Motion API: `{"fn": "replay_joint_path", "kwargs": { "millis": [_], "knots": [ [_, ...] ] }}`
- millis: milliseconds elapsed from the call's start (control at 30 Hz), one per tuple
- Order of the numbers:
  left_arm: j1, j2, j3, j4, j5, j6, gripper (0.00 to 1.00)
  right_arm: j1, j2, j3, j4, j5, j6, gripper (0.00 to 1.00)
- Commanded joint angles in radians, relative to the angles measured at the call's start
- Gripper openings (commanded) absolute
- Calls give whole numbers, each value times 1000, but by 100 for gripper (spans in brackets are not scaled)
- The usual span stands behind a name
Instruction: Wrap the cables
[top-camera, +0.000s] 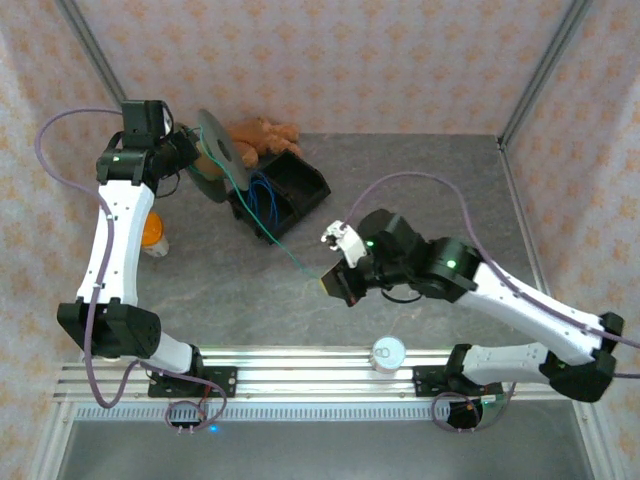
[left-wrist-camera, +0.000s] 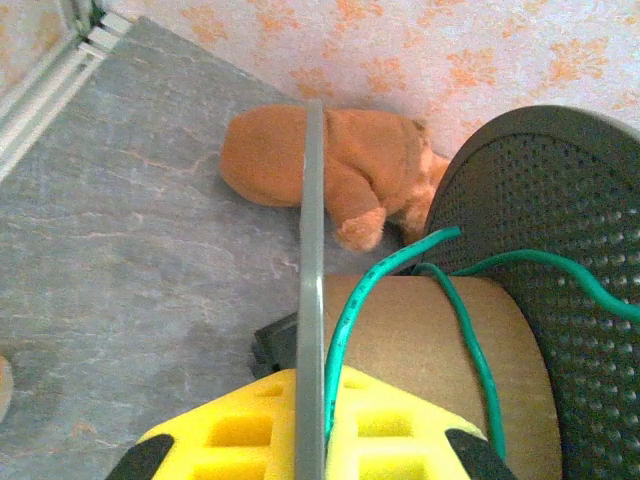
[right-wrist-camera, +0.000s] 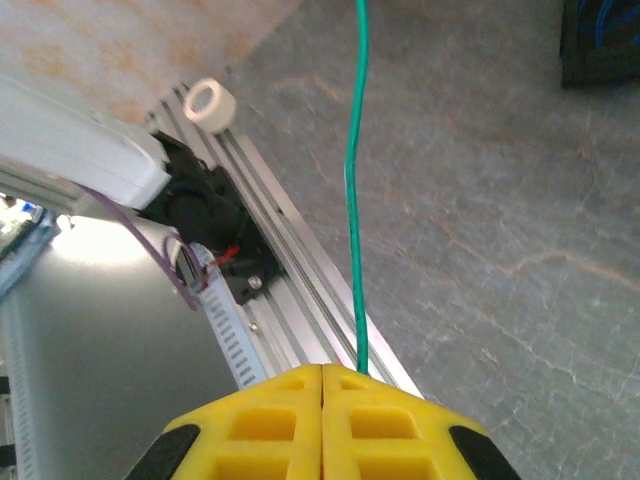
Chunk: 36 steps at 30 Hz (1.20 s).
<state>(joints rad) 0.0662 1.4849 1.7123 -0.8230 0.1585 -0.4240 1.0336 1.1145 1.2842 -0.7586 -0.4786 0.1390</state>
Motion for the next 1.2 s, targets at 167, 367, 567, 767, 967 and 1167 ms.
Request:
{"fn": "replay_joint_path", "kwargs": {
  "millis": [167, 367, 567, 767, 967, 1167],
  "knots": [
    [-52, 34, 95, 12, -221, 81, 0, 73, -33, -16, 18, -158, -44, 0],
    [-64, 40, 97, 28, -182, 105, 0, 75, -66, 32, 49, 55, -8, 0],
    [-80, 10, 18, 83, -172, 80, 0, 75, -62, 64, 58, 158, 15, 0],
    [-10, 5, 63, 80, -83, -24, 0, 75, -55, -79, 17, 90, 41, 0],
    [83, 48, 131, 61, 6, -117, 0, 75, -64, -176, -59, 96, 60, 0],
    [157, 58, 154, 96, 145, -204, 0, 42, -33, -245, -104, 190, 91, 0]
  ]
}}
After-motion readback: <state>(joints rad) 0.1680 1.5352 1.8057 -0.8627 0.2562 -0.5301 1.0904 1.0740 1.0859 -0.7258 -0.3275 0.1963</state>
